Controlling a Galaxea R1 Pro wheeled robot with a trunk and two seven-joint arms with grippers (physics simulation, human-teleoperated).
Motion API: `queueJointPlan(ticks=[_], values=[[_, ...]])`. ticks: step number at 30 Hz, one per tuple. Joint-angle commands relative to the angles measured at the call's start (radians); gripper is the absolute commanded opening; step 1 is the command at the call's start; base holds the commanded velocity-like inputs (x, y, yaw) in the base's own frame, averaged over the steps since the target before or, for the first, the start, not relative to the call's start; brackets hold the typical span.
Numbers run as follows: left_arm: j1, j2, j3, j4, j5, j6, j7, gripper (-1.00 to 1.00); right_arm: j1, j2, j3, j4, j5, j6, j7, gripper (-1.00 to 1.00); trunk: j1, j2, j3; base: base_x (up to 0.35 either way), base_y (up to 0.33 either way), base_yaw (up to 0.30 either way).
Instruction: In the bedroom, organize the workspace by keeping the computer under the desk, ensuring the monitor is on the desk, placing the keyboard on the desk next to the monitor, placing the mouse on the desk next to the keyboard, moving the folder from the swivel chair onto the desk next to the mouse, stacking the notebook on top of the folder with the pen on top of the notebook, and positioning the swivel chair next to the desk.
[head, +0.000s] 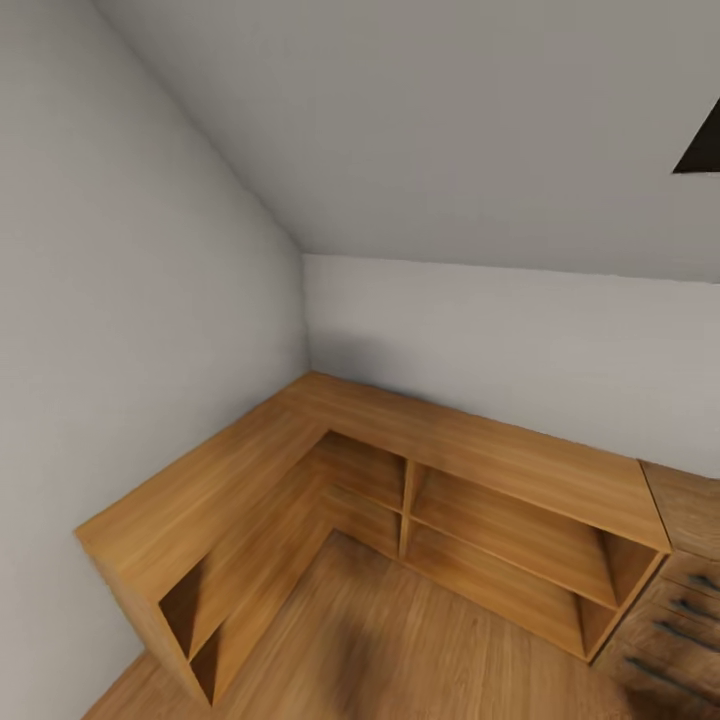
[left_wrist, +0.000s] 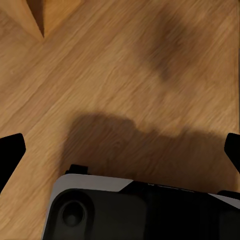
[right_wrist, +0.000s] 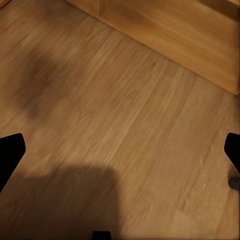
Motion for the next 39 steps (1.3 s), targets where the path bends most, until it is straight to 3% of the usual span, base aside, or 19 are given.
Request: queueJointPlan(ticks=[1,21,39], values=[[0.000,-0.001,0.005,-0.002,0.004,0.000,-0.005,1.00,-0.001,0.000,0.008,0.002,-0.003,-0.003,-0.005,1.00,0.001,-0.002,-0.002,0.000,0.000,-0.270],[0.000,-0.001,0.005,-0.002,0.004,0.000,-0.005,1.00,-0.001,0.000,0.008,0.002,-0.003,-0.004,-0.005,1.00,0.001,-0.002,-0.003,0.000,0.000,-0.272],[0.000,-0.002,0.005,-0.002,0.004,0.000,-0.005,1.00,-0.001,0.000,0.008,0.002,-0.003,-0.003,-0.005,1.00,0.001,-0.002,-0.024,0.044,0.032,-0.203]])
